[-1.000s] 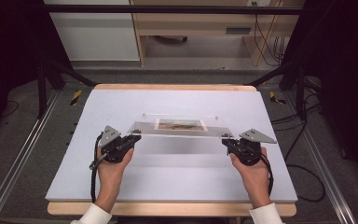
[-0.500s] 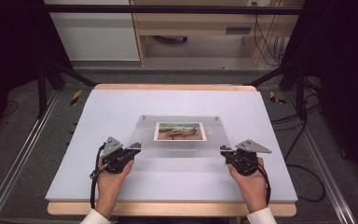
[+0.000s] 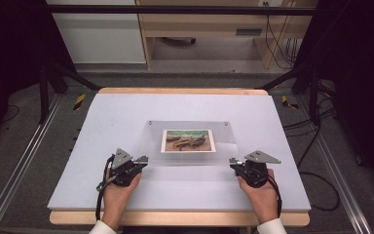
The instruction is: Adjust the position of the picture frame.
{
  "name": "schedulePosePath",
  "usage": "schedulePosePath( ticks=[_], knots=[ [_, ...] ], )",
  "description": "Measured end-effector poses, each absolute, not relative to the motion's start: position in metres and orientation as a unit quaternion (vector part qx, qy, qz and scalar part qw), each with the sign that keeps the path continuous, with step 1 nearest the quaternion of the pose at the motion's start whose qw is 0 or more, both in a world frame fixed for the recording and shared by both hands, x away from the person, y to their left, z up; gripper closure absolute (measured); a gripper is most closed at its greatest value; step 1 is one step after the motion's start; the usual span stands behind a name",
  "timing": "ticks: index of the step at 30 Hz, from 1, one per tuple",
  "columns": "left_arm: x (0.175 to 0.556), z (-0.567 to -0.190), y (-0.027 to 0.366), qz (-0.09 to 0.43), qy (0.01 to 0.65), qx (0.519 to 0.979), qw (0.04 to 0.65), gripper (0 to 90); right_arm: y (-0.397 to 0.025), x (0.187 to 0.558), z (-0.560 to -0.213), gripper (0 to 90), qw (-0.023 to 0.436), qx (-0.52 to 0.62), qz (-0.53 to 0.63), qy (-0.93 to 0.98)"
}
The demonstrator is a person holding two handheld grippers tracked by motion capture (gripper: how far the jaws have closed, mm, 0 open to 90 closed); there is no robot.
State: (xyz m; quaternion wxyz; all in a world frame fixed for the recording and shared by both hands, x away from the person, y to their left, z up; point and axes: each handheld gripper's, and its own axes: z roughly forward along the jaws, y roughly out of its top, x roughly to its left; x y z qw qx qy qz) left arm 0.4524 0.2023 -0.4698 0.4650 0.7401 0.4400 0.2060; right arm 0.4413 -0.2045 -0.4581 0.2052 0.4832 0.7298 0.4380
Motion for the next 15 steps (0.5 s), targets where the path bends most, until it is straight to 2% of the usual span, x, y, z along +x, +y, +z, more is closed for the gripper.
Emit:
schedulePosePath(
  ticks=[15],
  knots=[
    [0.4523,-0.4786,0.1971,0.204,0.438,0.757,0.440,83.7,-0.2054,0.4447,-0.4686,84.5,0.200,0.492,0.411,0.741]
  ],
)
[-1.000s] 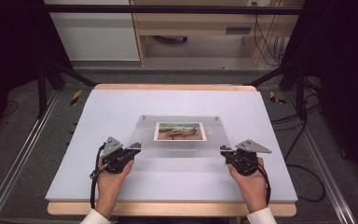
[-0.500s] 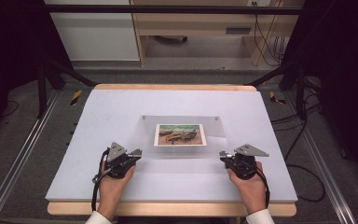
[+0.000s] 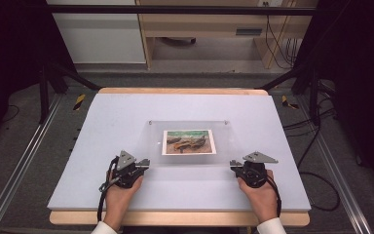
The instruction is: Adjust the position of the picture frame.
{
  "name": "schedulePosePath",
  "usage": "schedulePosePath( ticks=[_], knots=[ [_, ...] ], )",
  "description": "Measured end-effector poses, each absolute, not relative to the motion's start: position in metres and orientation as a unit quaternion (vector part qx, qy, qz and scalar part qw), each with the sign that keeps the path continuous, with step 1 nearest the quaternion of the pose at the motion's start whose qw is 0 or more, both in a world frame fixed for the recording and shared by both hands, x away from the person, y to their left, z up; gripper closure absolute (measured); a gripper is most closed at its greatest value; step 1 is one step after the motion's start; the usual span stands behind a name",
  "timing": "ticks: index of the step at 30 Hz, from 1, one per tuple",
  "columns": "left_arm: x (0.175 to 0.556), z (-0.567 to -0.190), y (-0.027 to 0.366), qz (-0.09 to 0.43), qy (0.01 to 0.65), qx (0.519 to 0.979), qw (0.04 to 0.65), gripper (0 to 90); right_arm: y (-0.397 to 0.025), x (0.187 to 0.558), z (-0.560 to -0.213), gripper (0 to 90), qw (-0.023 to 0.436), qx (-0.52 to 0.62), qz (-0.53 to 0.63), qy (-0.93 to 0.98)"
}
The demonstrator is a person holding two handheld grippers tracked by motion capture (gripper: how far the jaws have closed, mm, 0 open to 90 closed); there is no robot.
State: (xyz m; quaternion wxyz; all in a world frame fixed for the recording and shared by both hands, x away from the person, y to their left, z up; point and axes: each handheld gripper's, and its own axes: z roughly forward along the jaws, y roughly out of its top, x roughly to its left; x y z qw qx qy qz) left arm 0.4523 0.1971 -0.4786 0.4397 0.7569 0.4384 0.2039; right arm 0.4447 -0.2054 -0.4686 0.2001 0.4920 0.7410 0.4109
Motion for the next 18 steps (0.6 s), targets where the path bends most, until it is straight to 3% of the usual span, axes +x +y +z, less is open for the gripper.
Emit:
schedulePosePath(
  ticks=[18],
  knots=[
    [0.4536,-0.4795,0.1984,0.193,0.437,0.763,0.436,83.6,-0.2051,0.4455,-0.4707,84.3,0.197,0.491,0.404,0.746]
  ],
)
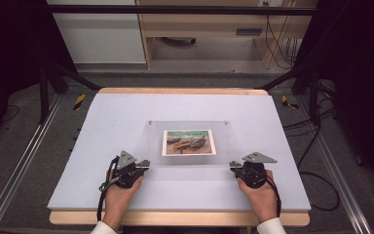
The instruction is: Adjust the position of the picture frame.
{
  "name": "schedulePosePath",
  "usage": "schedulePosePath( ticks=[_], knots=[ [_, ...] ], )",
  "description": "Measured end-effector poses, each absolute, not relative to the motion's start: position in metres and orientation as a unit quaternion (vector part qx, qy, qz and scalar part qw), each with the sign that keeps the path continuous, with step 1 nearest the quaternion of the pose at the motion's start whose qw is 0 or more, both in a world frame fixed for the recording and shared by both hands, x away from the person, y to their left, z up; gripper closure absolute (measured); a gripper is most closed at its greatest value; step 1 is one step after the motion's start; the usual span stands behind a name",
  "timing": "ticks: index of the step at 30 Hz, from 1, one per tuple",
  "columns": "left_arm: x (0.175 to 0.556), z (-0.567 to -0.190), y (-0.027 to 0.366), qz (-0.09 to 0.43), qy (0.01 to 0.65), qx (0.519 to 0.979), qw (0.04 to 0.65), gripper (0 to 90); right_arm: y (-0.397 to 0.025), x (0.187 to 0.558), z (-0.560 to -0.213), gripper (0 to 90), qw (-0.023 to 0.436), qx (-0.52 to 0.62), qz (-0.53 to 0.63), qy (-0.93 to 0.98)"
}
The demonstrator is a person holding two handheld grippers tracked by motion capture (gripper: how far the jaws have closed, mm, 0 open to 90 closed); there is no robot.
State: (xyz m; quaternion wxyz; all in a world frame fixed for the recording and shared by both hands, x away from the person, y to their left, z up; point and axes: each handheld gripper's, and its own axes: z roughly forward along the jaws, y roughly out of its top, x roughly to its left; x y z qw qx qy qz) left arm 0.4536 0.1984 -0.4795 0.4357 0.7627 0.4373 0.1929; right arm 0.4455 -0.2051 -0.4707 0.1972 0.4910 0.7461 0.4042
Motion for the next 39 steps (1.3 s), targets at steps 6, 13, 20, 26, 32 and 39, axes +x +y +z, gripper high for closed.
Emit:
schedulePosePath(
  ticks=[6,13,20,26,32,39],
  knots=[
    [0.449,-0.475,0.200,0.205,0.420,0.776,0.423,70.5,-0.205,0.442,-0.470,72.6,0.194,0.491,0.403,0.748],
    [0.442,-0.470,0.205,0.198,0.407,0.790,0.413,42.9,-0.205,0.433,-0.464,39.0,0.220,0.493,0.401,0.740],
    [0.441,-0.467,0.211,0.173,0.406,0.784,0.436,21.7,-0.207,0.425,-0.459,19.4,0.229,0.493,0.398,0.739],
    [0.440,-0.455,0.216,0.173,0.384,0.775,0.472,8.7,-0.210,0.424,-0.456,13.5,0.228,0.486,0.413,0.735],
    [0.441,-0.456,0.220,0.174,0.385,0.774,0.472,7.4,-0.213,0.422,-0.449,13.0,0.243,0.484,0.426,0.725],
    [0.442,-0.452,0.221,0.178,0.385,0.770,0.477,7.1,-0.215,0.422,-0.447,13.9,0.254,0.488,0.424,0.719]
  ],
)
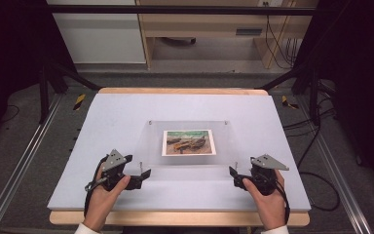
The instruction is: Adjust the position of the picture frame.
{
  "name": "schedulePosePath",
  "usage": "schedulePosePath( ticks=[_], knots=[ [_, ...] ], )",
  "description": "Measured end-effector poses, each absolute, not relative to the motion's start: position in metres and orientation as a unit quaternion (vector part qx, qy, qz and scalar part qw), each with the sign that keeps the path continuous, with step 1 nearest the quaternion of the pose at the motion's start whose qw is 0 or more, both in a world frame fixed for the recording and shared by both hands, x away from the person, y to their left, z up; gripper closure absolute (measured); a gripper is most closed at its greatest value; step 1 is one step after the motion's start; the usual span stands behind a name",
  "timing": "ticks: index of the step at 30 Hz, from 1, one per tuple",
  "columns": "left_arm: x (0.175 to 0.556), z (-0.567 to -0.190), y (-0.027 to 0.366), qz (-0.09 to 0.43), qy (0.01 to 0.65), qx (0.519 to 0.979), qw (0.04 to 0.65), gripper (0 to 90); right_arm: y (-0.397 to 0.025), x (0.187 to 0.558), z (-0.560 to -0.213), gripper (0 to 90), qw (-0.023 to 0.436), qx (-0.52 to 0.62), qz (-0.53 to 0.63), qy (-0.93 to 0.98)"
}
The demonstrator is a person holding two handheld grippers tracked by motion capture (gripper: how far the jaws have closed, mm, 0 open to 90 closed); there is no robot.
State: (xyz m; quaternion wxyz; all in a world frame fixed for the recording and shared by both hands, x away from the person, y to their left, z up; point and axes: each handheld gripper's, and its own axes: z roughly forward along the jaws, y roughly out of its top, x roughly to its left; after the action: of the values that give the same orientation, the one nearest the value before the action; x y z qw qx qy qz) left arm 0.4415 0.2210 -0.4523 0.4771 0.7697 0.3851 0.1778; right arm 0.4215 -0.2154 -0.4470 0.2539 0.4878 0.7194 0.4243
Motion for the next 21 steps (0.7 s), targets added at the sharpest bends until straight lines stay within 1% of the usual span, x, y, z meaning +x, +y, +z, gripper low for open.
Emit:
schedulePosePath(
  ticks=[9,14,21],
  knots=[
    [0.444,-0.445,0.218,0.173,0.382,0.777,0.469,7.7,-0.217,0.423,-0.442,15.1,0.262,0.492,0.426,0.712],
    [0.452,-0.435,0.219,0.172,0.396,0.772,0.467,8.2,-0.213,0.427,-0.434,16.1,0.264,0.486,0.423,0.717],
    [0.467,-0.429,0.226,0.164,0.415,0.771,0.455,8.9,-0.205,0.442,-0.426,16.2,0.237,0.472,0.426,0.735]
  ],
)
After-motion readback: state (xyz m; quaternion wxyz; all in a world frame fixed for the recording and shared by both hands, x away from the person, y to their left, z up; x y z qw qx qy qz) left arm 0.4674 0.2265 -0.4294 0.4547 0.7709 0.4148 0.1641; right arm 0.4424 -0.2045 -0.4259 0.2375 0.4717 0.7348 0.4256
